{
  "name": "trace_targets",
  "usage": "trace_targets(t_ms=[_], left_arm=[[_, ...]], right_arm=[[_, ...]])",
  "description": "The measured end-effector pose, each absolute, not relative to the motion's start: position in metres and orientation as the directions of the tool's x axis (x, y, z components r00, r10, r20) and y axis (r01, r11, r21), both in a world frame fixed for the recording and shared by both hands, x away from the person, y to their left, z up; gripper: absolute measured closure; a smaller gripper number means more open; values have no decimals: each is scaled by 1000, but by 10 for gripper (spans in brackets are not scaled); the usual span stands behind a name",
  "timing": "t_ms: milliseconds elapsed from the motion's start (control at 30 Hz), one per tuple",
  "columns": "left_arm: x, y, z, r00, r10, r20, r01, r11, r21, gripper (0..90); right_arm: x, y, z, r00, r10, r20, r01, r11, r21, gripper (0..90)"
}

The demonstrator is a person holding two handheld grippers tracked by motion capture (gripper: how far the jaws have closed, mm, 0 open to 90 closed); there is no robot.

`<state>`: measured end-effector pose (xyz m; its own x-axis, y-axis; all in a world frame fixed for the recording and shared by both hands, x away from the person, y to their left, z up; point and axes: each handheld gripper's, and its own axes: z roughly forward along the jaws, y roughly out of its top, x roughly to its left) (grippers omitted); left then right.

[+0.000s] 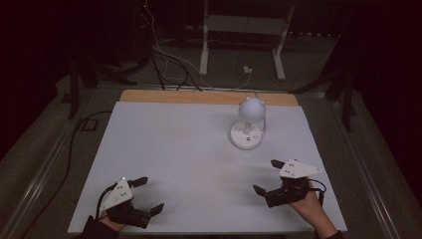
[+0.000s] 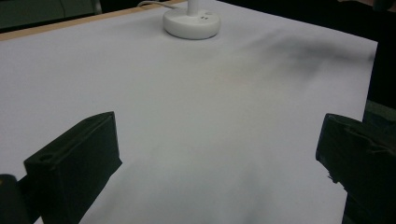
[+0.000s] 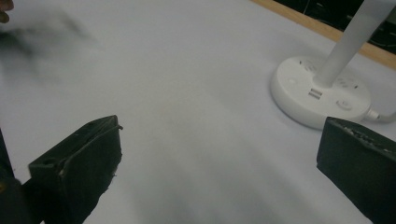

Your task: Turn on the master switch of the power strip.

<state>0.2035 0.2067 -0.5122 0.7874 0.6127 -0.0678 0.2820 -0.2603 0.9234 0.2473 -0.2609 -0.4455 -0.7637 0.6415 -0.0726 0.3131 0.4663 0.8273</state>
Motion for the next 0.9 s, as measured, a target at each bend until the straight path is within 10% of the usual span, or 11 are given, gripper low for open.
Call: trace_targets(t_ms=[900], left_arm=[[204,207,-512,789,611,-69,281,-259,924,2]], right_arm=[[291,-258,-412,-747,657,-98,276,441,854,4]])
